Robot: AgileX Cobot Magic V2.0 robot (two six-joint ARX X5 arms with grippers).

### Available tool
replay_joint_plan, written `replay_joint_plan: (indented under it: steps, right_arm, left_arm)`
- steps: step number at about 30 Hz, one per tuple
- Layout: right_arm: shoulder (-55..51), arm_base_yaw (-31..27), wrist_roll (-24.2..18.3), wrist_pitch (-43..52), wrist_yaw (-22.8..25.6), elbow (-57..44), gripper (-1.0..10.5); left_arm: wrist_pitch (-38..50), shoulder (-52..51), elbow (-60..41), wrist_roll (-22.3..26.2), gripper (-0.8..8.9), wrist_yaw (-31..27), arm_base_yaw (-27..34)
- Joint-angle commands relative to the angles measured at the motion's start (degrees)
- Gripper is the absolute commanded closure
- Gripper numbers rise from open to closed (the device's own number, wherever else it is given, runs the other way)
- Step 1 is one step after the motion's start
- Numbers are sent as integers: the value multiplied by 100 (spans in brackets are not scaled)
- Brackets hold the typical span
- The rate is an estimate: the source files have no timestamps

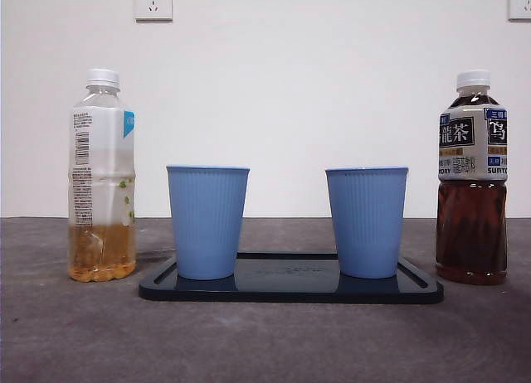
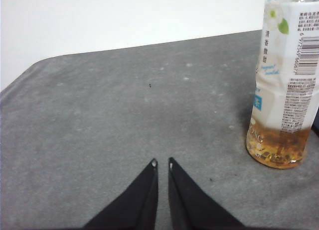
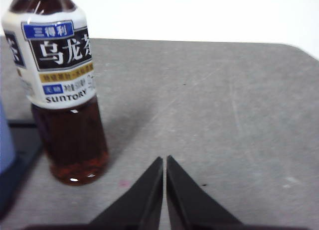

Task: Pour the drink into the cup

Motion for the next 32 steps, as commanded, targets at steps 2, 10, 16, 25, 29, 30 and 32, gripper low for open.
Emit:
replay_joint_plan:
  steps: [2, 10, 16, 25, 29, 30, 32]
  right_arm:
    - [-15, -2, 1023, 17, -339, -39, 940]
    - [-15, -2, 1821, 28, -483, 131, 940]
    - [-13, -2, 1821, 11, -551, 824, 940]
    - [319, -2, 1539, -507, -640, 2149, 940]
    - [704, -2, 1259, -1014, -927, 2739, 940]
    - [826, -2, 1178, -1198, -1051, 2900, 940]
    - [1060, -2, 1045, -1554, -1276, 3195, 940]
  left_arm:
    - [-35, -11, -118, -1711, 776, -4, 15]
    - [-46, -11, 48, -3497, 793, 201, 15]
    - [-90, 7, 627, -3630, 797, 667, 15]
    - [-896, 549, 2129, -3143, 797, 697, 15]
    - [-1414, 997, 2776, -2638, 797, 922, 13]
    - [-1565, 1137, 2933, -2514, 797, 1045, 13]
    - [-1836, 1390, 3189, -2295, 797, 1294, 9]
